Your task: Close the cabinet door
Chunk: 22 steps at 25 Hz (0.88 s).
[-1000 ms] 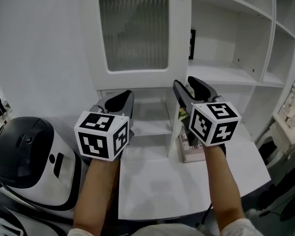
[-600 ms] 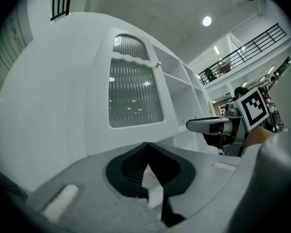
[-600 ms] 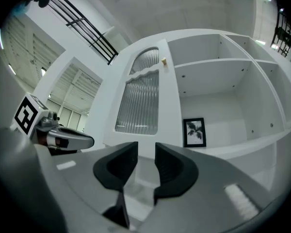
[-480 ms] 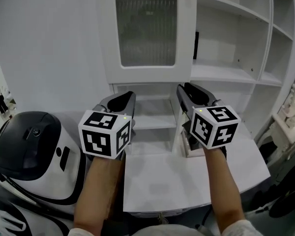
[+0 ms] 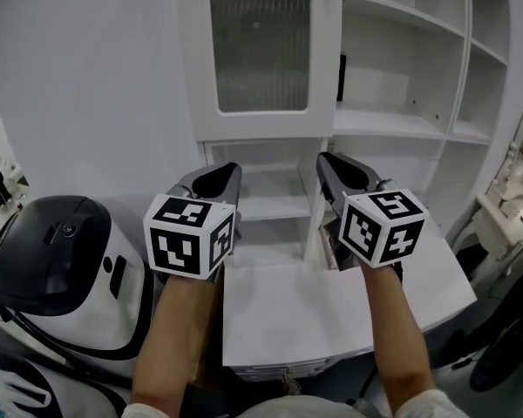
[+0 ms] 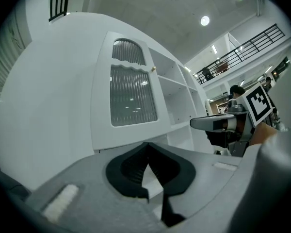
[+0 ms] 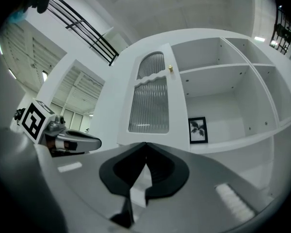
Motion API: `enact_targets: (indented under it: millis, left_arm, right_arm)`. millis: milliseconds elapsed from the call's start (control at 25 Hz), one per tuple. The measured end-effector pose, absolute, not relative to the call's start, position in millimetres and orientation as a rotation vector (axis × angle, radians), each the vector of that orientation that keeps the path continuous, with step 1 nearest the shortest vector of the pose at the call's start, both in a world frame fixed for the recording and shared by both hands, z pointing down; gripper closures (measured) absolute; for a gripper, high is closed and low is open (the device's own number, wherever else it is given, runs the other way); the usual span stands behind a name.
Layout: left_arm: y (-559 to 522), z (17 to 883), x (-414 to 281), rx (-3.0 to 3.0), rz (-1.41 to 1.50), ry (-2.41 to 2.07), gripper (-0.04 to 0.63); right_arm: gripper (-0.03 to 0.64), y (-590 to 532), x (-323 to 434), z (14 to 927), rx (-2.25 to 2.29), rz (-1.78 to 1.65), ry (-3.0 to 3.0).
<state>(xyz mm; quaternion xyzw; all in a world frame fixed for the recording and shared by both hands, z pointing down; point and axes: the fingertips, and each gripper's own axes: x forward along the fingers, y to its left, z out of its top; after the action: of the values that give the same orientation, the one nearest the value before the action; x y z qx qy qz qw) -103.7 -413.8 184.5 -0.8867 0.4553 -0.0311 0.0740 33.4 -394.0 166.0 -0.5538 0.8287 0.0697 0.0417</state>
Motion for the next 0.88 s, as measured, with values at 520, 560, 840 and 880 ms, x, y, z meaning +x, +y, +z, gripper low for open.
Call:
enact_targets:
  millis: [520, 560, 840, 880]
  left_arm:
    - [-405.4, 186.3, -109.8, -2.655, -0.105, 1.37, 0.597]
    - [-405.4, 186.5, -109.9, -2.654, -0.106, 1.371, 0.597]
    - [-404.8, 186.2, -109.4, -2.653, -0.103, 1.374, 0.597]
    - [-404.8, 185.8, -108.9, -2.652, -0.101, 1.373, 0.597]
  right_arm:
    - [0.615, -384.6, 26.0, 172.7, -1.672, 0.207, 2.577]
    - [0.615, -384.6, 25.8, 172.8, -1.671, 0.208, 2.579]
    - [0.615, -384.2, 26.1, 171.0, -1.668, 0.219, 2.583]
    - [0.615, -384.3, 26.4, 171.2, -1.668, 0.22, 2.584]
